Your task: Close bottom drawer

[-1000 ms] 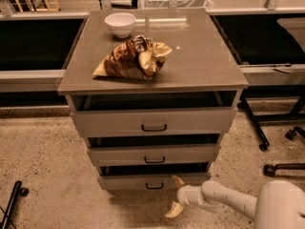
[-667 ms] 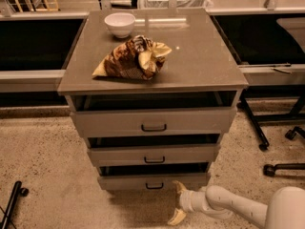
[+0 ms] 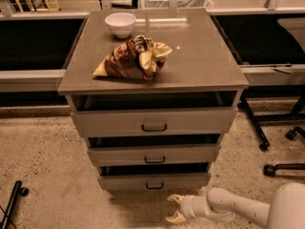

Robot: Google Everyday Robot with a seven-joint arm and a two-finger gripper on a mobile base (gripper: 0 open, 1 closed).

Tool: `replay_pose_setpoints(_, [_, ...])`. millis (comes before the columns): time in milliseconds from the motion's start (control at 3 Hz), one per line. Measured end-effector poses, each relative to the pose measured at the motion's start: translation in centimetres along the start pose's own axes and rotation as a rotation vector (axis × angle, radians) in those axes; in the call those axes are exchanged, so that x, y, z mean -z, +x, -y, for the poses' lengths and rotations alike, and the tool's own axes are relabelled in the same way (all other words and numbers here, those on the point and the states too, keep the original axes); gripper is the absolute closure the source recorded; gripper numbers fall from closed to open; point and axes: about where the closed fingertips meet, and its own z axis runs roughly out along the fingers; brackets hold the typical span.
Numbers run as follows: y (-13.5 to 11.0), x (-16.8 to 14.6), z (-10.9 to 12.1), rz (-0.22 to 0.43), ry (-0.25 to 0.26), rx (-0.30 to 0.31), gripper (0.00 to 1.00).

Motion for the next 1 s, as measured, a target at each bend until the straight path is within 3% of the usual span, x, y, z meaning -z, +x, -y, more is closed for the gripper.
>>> replay_pose_setpoints(667, [2.3, -1.9, 3.9, -0.026, 0.04, -0.024, 0.87])
replay_pose_setpoints(1000, [3.7, -3.1, 5.9, -0.05, 0.043, -0.039, 0.93])
